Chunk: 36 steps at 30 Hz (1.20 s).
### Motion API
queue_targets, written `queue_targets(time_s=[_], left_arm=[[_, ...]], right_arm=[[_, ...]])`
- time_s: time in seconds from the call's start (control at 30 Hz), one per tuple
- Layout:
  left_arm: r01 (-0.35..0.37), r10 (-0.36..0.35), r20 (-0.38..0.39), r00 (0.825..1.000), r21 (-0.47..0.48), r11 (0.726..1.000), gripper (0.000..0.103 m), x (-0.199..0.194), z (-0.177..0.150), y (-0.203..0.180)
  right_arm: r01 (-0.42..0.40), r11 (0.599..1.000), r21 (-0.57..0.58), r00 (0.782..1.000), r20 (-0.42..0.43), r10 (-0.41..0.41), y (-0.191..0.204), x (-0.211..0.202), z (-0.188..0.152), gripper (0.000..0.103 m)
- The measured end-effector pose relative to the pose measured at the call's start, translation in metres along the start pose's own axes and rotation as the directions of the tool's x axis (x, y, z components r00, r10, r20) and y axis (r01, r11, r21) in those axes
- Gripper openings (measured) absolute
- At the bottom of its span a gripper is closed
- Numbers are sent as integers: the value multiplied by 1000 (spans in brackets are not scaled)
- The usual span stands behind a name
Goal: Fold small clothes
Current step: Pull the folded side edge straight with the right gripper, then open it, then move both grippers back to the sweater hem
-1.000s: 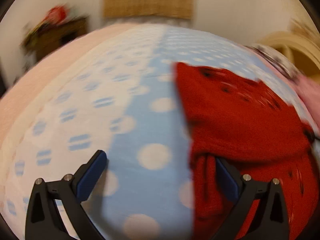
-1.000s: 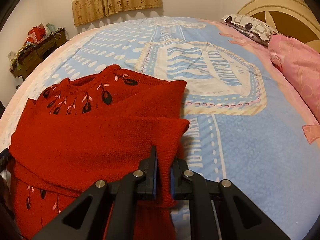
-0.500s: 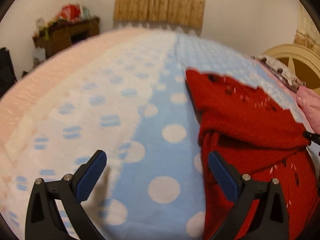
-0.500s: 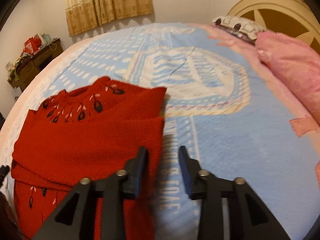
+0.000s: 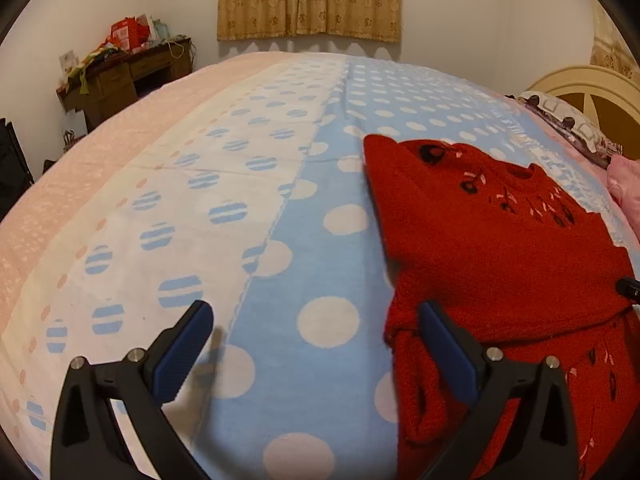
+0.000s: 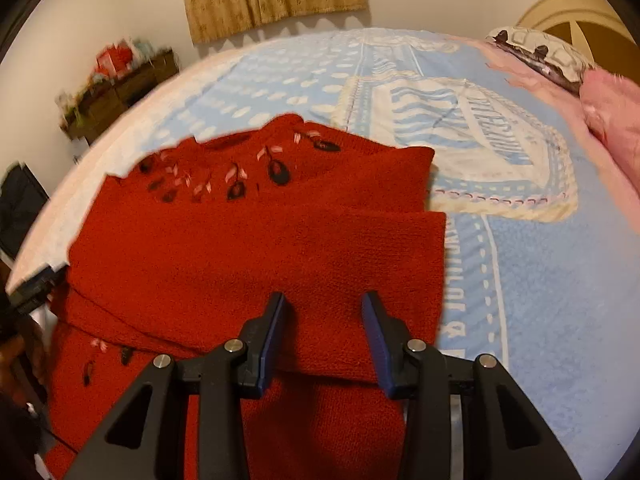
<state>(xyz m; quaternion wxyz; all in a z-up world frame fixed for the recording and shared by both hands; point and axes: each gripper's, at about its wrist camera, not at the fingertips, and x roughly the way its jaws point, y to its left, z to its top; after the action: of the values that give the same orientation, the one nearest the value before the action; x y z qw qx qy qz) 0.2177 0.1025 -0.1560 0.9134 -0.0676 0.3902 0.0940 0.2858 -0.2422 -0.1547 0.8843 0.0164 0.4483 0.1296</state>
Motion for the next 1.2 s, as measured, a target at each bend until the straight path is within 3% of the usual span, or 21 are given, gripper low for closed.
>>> queue_targets(time_s=[0.33,0.43,0.8,1.2], left_arm=[[44,-43,49,998,-5,999,103,-31,-7,-1],[53,-53,66,996,5,999,103,-43,-8,-2],[112,-114,111,987,28,993,103,-87,-12,-4],[124,-140,151,979,110,986,103,-133,-30,-11]], right_arm=[[41,999,-23,998,57,-39,20,-30,-8,41],[57,998,-24,996,74,-55,24,-40,-13,52],[14,1000,-16,993,115,-12,42,-82,-42,53],[-3,999,-36,993,117,8,55,-114,-86,53]])
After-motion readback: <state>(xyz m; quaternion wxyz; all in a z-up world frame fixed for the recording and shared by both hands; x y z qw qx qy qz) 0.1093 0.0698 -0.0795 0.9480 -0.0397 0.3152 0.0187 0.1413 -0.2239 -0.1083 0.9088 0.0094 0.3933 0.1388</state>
